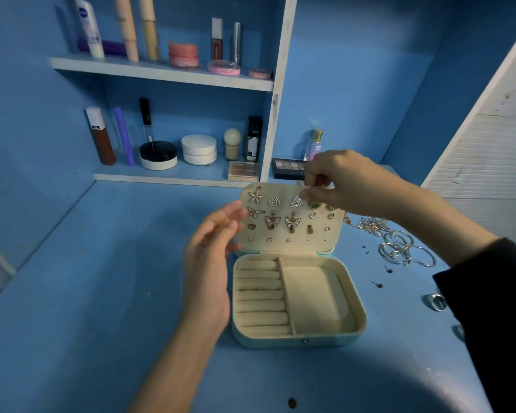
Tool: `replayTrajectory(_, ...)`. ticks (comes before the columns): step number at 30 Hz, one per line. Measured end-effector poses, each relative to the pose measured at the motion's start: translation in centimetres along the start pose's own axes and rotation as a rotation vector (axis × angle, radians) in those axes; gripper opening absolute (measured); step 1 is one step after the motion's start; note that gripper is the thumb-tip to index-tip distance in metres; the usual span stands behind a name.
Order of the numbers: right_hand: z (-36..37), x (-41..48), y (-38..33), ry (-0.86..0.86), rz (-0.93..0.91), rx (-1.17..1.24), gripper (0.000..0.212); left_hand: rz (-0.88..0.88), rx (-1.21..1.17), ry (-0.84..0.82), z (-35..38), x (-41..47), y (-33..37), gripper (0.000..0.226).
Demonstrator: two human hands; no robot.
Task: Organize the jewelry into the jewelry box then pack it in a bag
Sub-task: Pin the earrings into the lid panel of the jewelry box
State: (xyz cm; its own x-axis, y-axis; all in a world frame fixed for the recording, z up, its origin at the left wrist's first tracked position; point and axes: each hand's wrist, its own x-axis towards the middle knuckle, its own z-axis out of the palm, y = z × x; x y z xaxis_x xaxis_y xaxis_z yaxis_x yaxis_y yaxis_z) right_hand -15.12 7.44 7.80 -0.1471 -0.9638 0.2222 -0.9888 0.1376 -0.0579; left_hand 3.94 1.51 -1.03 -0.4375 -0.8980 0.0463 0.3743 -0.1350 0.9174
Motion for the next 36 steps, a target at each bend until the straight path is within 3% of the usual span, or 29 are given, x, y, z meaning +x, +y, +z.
replayTrajectory(3, 0.3, 0.1, -0.2, 0.047, 0.004, -0.065, 0.009, 0.147, 0.231, 0.031, -0.9, 2.7, -1.1, 0.036)
replayTrajectory(10, 1.9, -0.6, 0.6, 0.028, -0.027, -0.200, 0.027, 0.154, 0.336, -0.118, -1.3, 4.2, -2.8, 0.040)
replayTrajectory(14, 2.9, -2.1, 1.3, 0.056, -0.032, 0.015, 0.041, 0.130, 0.381, -0.126, -1.6, 4.5, -3.1, 0.049)
replayTrajectory(19, 3.7, -5.4, 2.8, 0.209, 0.048, 0.152, 0.025, 0.112, 0.347, -0.122, -1.6, 4.6, -3.3, 0.049)
replayTrajectory(26, 4.5, -9.8, 6.0, -0.121, 0.255, 0.105, 0.007, 0.091, 0.267, -0.132, -1.5, 5.0, -3.6, 0.046)
replayTrajectory(30, 4.4, -11.5, 6.6, -0.290, 0.313, 0.125, 0.008, 0.091, 0.234, -0.142, -1.3, 5.0, -3.6, 0.048)
replayTrajectory(36, 5.1, -13.1, 7.2, -0.317, 0.289, 0.135, 0.015, 0.095, 0.238, -0.157, -1.5, 5.1, -3.7, 0.047)
